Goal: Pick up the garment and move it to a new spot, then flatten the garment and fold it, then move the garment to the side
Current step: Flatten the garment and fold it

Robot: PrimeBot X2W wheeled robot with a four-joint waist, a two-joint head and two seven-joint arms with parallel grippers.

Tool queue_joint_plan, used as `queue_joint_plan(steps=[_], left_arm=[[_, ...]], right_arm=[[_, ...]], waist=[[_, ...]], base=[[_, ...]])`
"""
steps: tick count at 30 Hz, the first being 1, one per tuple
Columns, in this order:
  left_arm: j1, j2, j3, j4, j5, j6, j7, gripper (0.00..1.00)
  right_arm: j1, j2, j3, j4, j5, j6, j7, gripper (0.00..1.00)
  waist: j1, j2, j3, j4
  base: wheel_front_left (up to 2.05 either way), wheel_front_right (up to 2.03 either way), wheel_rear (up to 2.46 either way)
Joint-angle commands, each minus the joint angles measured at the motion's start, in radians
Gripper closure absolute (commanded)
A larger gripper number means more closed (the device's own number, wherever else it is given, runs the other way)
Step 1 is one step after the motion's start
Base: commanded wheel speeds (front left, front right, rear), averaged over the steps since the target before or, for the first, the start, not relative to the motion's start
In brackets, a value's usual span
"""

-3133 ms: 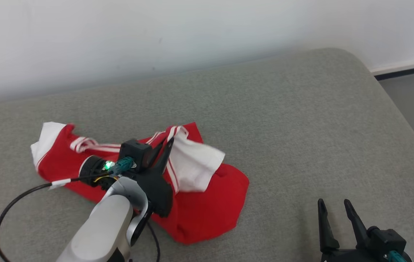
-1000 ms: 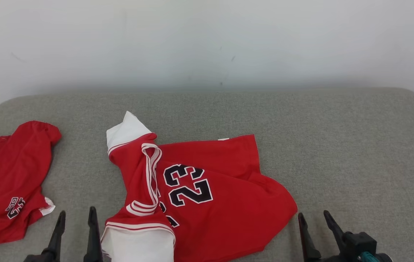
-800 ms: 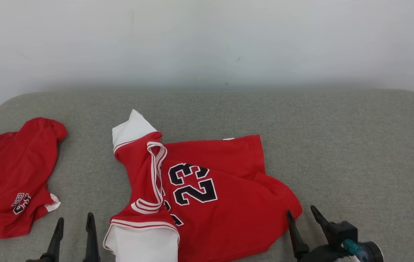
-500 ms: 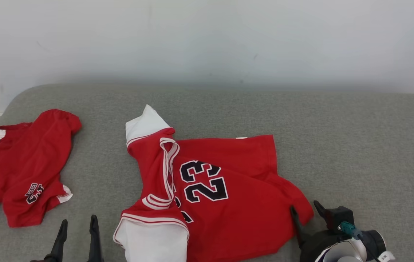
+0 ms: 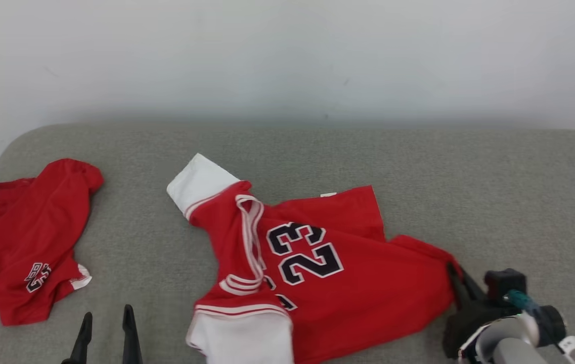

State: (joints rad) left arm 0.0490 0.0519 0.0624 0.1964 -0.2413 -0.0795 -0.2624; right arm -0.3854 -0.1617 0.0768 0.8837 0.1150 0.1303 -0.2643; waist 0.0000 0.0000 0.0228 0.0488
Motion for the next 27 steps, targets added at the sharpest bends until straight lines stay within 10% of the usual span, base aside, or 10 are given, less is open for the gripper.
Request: queue_joint_plan(steps=[1, 12, 13, 15, 27], left_arm=[[0.005, -0.002, -0.006, 0.002, -0.006, 0.001, -0.002, 0.00], [-0.011, -0.002, -0.036, 0.003, -0.030, 0.020, -0.002, 0.00], [-0.011, -0.002, -0.037, 0.005, -0.032, 0.021, -0.002, 0.00], [-0.011, -0.002, -0.038, 0.008, -0.032, 0.020, -0.002, 0.00], [-0.046, -0.002, -0.062, 0.014, 0.004, -0.002, -0.002, 0.00]], right_arm=[[0.021, -0.017, -0.018, -0.014, 0.013, 0.001, -0.001, 1.00], [0.095, -0.075, -0.173, -0.128, -0.022, 0.001, -0.001, 1.00], [0.098, -0.071, -0.177, -0.125, -0.026, 0.001, -0.001, 0.90], [0.099, -0.068, -0.189, -0.126, -0.034, 0.001, -0.001, 0.00], [0.145, 0.001, -0.246, -0.358, -0.125, 0.001, -0.001, 0.00]], waist=[[0.0000, 0.0000, 0.000, -0.021], [0.0000, 0.0000, 0.015, -0.069], [0.0000, 0.0000, 0.014, -0.070], [0.0000, 0.0000, 0.012, -0.072], [0.0000, 0.0000, -0.009, -0.078]], base=[[0.00, 0.00, 0.00], [0.00, 0.00, 0.00], [0.00, 0.00, 0.00], [0.00, 0.00, 0.00], [0.00, 0.00, 0.00]])
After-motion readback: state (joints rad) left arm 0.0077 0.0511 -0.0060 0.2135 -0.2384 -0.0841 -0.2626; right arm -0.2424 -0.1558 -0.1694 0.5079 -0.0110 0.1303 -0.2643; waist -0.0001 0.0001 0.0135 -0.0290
